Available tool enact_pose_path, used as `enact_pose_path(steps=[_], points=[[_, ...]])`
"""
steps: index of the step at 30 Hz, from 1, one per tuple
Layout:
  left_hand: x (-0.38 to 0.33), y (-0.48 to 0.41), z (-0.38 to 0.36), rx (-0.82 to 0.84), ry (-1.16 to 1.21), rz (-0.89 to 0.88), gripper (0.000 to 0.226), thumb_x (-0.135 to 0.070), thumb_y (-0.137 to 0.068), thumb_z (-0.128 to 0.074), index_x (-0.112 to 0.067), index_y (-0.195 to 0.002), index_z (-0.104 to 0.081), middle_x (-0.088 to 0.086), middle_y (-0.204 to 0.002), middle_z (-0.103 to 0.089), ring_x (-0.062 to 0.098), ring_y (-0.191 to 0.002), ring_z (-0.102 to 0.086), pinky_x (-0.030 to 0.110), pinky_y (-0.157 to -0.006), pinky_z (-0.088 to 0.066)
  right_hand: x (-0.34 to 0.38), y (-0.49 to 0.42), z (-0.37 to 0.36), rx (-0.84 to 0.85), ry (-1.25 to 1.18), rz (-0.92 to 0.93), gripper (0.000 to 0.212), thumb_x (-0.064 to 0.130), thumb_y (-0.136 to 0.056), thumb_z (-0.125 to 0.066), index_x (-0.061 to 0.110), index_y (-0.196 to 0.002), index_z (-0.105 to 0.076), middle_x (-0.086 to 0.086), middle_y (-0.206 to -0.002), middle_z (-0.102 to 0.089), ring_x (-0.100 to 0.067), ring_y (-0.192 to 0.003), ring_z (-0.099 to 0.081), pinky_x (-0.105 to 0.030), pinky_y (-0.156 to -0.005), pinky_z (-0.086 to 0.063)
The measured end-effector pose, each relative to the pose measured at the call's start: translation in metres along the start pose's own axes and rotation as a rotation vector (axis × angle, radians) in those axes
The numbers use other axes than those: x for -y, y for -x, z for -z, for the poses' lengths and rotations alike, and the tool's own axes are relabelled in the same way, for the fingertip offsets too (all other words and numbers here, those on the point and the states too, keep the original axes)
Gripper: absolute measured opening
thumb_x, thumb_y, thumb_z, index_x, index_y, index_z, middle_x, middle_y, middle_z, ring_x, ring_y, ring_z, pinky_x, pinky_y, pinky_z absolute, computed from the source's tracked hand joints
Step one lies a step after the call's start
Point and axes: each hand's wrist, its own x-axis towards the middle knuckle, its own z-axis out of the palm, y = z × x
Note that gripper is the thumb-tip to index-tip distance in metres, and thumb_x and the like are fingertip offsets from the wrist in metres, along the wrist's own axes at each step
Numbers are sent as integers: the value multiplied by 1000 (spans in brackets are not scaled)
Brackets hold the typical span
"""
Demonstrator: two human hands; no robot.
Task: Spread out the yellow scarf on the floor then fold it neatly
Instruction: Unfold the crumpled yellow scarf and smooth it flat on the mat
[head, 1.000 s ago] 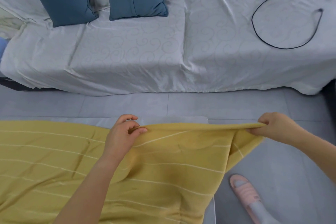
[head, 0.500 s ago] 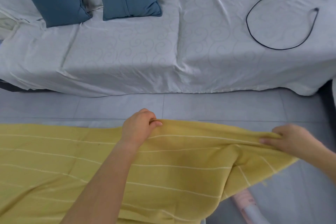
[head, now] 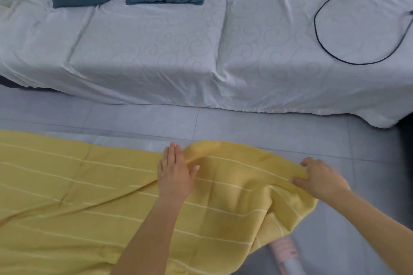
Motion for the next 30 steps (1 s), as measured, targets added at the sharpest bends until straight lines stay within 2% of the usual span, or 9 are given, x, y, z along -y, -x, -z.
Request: enact_pose_path(steps=[2,6,9,11,14,17,21,26,30], points=[[8,17,-10,49,8,91,84,-57,-92,-33,-6,-148,3,9,-157,3,22,-145,4,43,-115,-8,22,5,-4,-47,106,104,76,63,-80,-54,22,-139,-32,-5,-140,-39,-25,-128,-39,-39,-101,-36],[23,56,-27,92,49,315,88,-63,-90,-18,0,-145,9,18,-155,8,28,-144,8,44,-117,-5,87,24,-23,-30,245,419,93,76,-71,-16,23,-147,-20,-2,-157,-10,-23,-142,-15,-37,-114,-14],[37,88,-44,233,58,453,103,-75,-81,-13,2,-143,15,20,-154,14,30,-143,13,43,-117,-3,137,38,-57,-12,414,666,87,70,-69,-20,20,-131,-53,-3,-151,-30,-26,-136,-34,-42,-110,-25],[43,106,-56,289,69,464,124,-90,-59,7,1,-143,18,19,-154,16,29,-143,14,40,-117,-2,172,44,-69,1,424,776,78,68,-73,-23,22,-125,-60,-4,-147,-38,-27,-133,-39,-43,-108,-20],[47,119,-70,290,123,451,130,-90,-39,27,-4,-137,29,16,-152,24,26,-142,20,38,-116,3,222,41,-86,38,481,987,93,67,-70,6,23,-150,-12,2,-157,9,-19,-144,10,-41,-113,14],[57,113,-69,207,215,445,123,-92,-49,19,-5,-137,25,9,-148,26,22,-142,19,38,-117,6,267,26,-99,62,532,1032,101,78,-65,18,22,-149,8,6,-155,20,-12,-141,21,-40,-113,16],[98,92,-63,70,257,615,112,-84,-59,20,-4,-137,24,13,-151,24,20,-139,24,37,-116,9,315,1,-118,127,583,1078,105,71,-58,23,20,-149,9,5,-156,16,-11,-142,18,-36,-114,13],[139,94,-76,87,247,691,109,-82,-68,11,-3,-143,19,15,-151,24,23,-141,22,40,-117,5,338,-29,-128,46,742,1133,117,73,-50,41,19,-149,9,5,-157,15,-8,-142,15,-36,-114,13],[136,93,-79,54,280,700,103,-80,-73,6,-5,-141,21,12,-147,29,22,-138,26,37,-115,10,369,-50,-122,-36,798,1098,110,75,-58,32,17,-149,9,3,-157,12,-9,-143,12,-37,-115,12]])
